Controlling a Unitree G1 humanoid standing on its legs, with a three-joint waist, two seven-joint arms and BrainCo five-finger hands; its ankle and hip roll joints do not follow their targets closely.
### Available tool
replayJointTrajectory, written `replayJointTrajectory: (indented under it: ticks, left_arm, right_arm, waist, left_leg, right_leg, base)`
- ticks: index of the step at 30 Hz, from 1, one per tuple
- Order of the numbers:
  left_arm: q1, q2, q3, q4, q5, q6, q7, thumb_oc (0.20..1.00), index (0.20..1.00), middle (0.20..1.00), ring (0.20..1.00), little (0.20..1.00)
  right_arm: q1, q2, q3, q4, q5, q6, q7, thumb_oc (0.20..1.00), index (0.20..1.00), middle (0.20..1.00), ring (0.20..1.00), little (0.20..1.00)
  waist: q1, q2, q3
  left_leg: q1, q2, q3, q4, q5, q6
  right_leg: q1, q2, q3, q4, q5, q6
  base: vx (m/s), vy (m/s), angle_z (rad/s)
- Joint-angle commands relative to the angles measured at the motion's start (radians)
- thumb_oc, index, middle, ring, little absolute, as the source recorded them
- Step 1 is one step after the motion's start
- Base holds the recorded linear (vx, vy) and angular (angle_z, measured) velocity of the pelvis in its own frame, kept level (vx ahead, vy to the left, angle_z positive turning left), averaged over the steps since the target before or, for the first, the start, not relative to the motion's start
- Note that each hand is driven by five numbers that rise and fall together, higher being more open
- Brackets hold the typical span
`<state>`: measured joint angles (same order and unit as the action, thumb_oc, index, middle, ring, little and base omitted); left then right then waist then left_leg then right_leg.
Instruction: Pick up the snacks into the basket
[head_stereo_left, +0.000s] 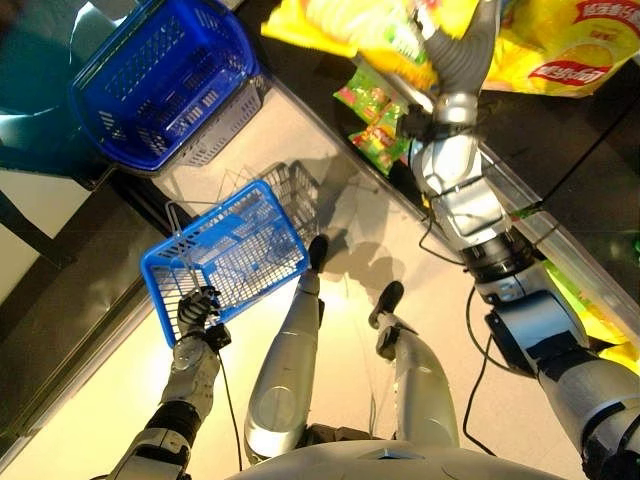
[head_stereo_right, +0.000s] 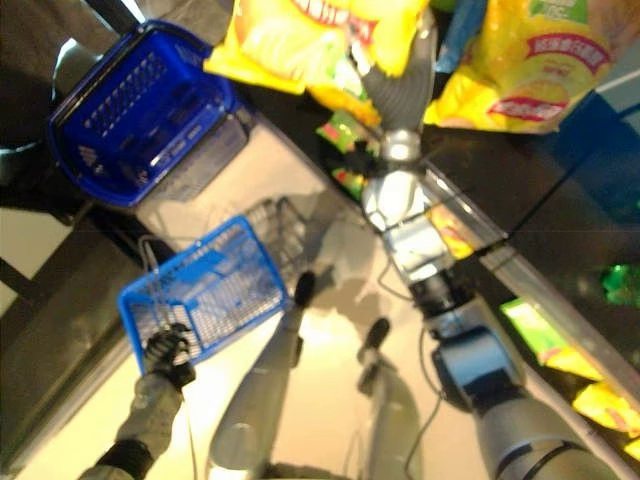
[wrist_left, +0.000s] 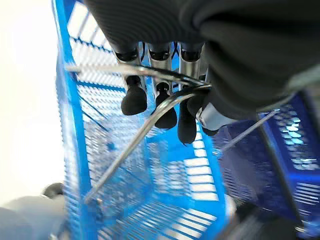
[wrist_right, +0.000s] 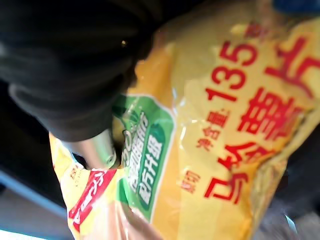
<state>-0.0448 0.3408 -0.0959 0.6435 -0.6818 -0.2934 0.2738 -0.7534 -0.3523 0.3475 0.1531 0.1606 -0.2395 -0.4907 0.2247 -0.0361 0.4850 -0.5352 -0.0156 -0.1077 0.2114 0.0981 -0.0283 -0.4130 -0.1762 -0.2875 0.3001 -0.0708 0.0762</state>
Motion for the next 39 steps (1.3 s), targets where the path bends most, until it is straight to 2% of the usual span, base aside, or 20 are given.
replayJointTrajectory:
  ticks: [1, 3, 10, 17, 19, 26, 29, 35, 39]
  left_arm:
    - [0.093, 0.092, 0.066, -0.160, 0.034, -0.077, -0.035, 0.200, 0.200, 0.200, 0.200, 0.200]
    - [0.105, 0.098, 0.072, -0.181, 0.040, -0.076, -0.041, 0.200, 0.200, 0.200, 0.200, 0.200]
    - [0.178, 0.139, 0.103, -0.375, 0.061, -0.073, -0.111, 0.200, 0.200, 0.200, 0.200, 0.200]
    - [0.203, 0.165, 0.106, -0.482, 0.077, -0.069, -0.139, 0.200, 0.200, 0.200, 0.200, 0.200]
    - [0.220, 0.190, 0.112, -0.574, 0.078, -0.074, -0.152, 0.200, 0.200, 0.200, 0.200, 0.200]
    - [0.230, 0.210, 0.120, -0.693, 0.079, -0.074, -0.154, 0.200, 0.200, 0.200, 0.200, 0.200]
    - [0.217, 0.225, 0.114, -0.778, 0.094, -0.079, -0.143, 0.200, 0.200, 0.200, 0.200, 0.200]
    - [0.172, 0.246, 0.111, -0.901, 0.106, -0.085, -0.110, 0.200, 0.200, 0.200, 0.200, 0.200]
    - [0.158, 0.265, 0.116, -0.934, 0.130, -0.083, -0.099, 0.200, 0.200, 0.200, 0.200, 0.200]
  right_arm:
    - [0.001, -0.045, 0.010, -0.150, -0.015, -0.067, 0.095, 0.200, 0.200, 0.200, 0.200, 0.200]
    - [0.015, -0.050, 0.012, -0.156, -0.022, -0.064, 0.106, 0.200, 0.200, 0.200, 0.200, 0.200]
    - [0.125, -0.091, 0.071, -0.213, 0.010, -0.063, 0.255, 0.200, 0.200, 0.200, 0.200, 0.200]
    - [0.155, -0.094, 0.104, -0.216, -0.018, -0.045, 0.294, 0.200, 0.200, 0.200, 0.200, 0.200]
    - [0.151, -0.072, 0.140, -0.191, -0.083, -0.020, 0.298, 0.200, 0.200, 0.200, 0.200, 0.200]
    - [0.127, -0.013, 0.217, -0.145, -0.147, 0.017, 0.317, 0.200, 0.200, 0.200, 0.200, 0.200]
    - [0.087, 0.060, 0.280, -0.059, -0.191, 0.049, 0.318, 0.200, 0.200, 0.200, 0.200, 0.200]
    - [0.014, 0.177, 0.342, 0.096, -0.177, 0.104, 0.306, 0.200, 0.200, 0.200, 0.200, 0.200]
    - [-0.017, 0.198, 0.366, 0.133, -0.159, 0.122, 0.322, 0.200, 0.200, 0.200, 0.200, 0.200]
  waist:
    - [-0.001, -0.001, -0.025]
    - [-0.001, 0.000, -0.028]
    - [0.012, 0.005, -0.060]
    - [0.025, 0.008, -0.077]
    - [0.037, 0.014, -0.087]
    - [0.048, 0.015, -0.089]
    - [0.061, 0.014, -0.089]
    - [0.084, 0.005, -0.083]
    - [0.092, -0.006, -0.079]
  left_leg:
    - [0.024, -0.036, -0.006, 0.044, -0.043, 0.010]
    - [0.030, -0.036, -0.009, 0.045, -0.042, 0.010]
    - [0.096, -0.030, -0.044, 0.019, -0.022, -0.001]
    - [0.125, -0.031, -0.064, 0.001, -0.011, -0.003]
    - [0.138, -0.032, -0.077, -0.008, -0.006, -0.002]
    - [0.137, -0.037, -0.087, -0.004, -0.008, -0.001]
    - [0.133, -0.042, -0.093, -0.001, -0.011, -0.001]
    - [0.122, -0.044, -0.099, 0.002, -0.015, -0.003]
    - [0.120, -0.043, -0.101, -0.002, -0.016, -0.004]
  right_leg:
    - [0.054, -0.006, -0.029, -0.027, 0.056, 0.018]
    - [0.060, -0.006, -0.033, -0.024, 0.054, 0.017]
    - [0.114, 0.001, -0.061, -0.010, 0.029, 0.007]
    - [0.144, 0.001, -0.083, -0.007, 0.023, 0.005]
    - [0.153, 0.000, -0.092, -0.002, 0.016, 0.003]
    - [0.152, -0.004, -0.100, 0.010, 0.012, 0.002]
    - [0.150, -0.008, -0.104, 0.016, 0.009, 0.002]
    - [0.146, -0.010, -0.106, 0.016, 0.011, 0.001]
    - [0.147, -0.010, -0.109, 0.015, 0.010, 0.001]
  base:
    - [-0.03, -0.073, 0.03]
    - [-0.04, -0.069, 0.10]
    - [-0.03, -0.055, 0.09]
    - [-0.02, -0.034, 0.14]
    - [-0.01, -0.007, 0.03]
    - [-0.01, -0.010, 0.09]
    - [0.00, -0.010, 0.06]
    - [0.00, -0.006, 0.05]
    - [0.01, -0.019, 0.09]
